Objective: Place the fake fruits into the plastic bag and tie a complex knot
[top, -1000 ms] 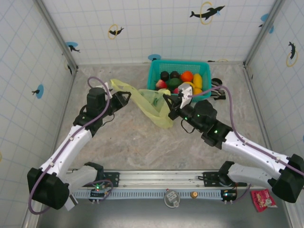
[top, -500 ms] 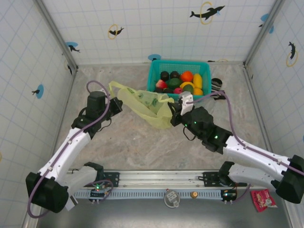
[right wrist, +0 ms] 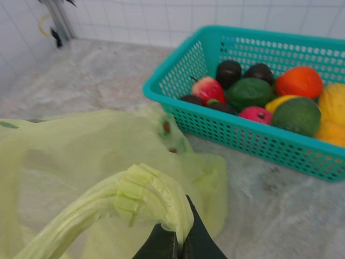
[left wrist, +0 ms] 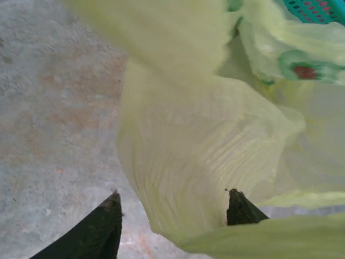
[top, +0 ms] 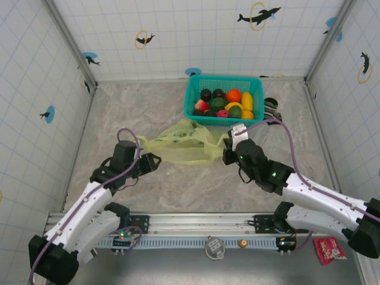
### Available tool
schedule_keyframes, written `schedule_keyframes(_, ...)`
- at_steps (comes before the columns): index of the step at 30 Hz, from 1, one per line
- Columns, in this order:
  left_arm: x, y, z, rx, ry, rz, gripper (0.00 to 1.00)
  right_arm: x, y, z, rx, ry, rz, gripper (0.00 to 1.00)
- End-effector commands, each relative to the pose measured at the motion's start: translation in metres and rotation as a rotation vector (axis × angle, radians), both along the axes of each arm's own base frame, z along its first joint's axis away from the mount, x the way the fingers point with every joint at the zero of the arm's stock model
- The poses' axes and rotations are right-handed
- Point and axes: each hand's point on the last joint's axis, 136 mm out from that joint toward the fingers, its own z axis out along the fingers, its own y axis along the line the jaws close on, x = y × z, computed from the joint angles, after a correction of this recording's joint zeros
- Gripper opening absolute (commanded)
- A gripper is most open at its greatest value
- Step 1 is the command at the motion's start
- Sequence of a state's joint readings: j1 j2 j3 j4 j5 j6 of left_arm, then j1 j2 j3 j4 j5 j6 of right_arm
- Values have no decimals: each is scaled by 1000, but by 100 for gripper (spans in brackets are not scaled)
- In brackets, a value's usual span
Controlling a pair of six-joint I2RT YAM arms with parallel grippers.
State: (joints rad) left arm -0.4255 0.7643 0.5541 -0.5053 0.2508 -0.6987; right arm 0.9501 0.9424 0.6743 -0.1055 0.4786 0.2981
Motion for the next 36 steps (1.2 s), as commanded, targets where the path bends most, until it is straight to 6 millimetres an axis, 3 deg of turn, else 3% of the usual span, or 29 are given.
schedule_keyframes(1, -5, -12, 45, -71, -87, -50, 60, 6, -19, 1, -33, -4, -89, 0)
schedule_keyframes(4, 3, 10, 81, -28, -176, 70, 65, 10, -19, 3, 6, 3, -94, 0)
schedule_keyframes(7, 3, 32, 89, 75, -173, 143, 66, 12, -14, 7, 60, 7, -76, 0)
schedule_keyframes(11, -4, 23, 57, 62, -65, 109, 67, 10, -3, 10, 116, 14, -31, 0)
schedule_keyframes(18, 1, -13, 31, -155, -17, 59, 68, 7, 0, 12, 187, 28, -18, 0)
schedule_keyframes(25, -15, 14, -14, 68, 50, 42, 70, 11, 3, 21, 234, 43, -5, 0)
schedule_keyframes(28, -22, 2, -31, 4, 83, 4, 71, 15, 5, 26, 262, 42, 0, 0)
schedule_keyframes(32, -14, -20, -28, -102, 37, -64, 71, 19, 9, 30, 279, 50, 12, 0)
schedule_keyframes(36, 17, -13, -3, 62, -111, -106, 71, 20, 13, 36, 282, 56, 41, 0)
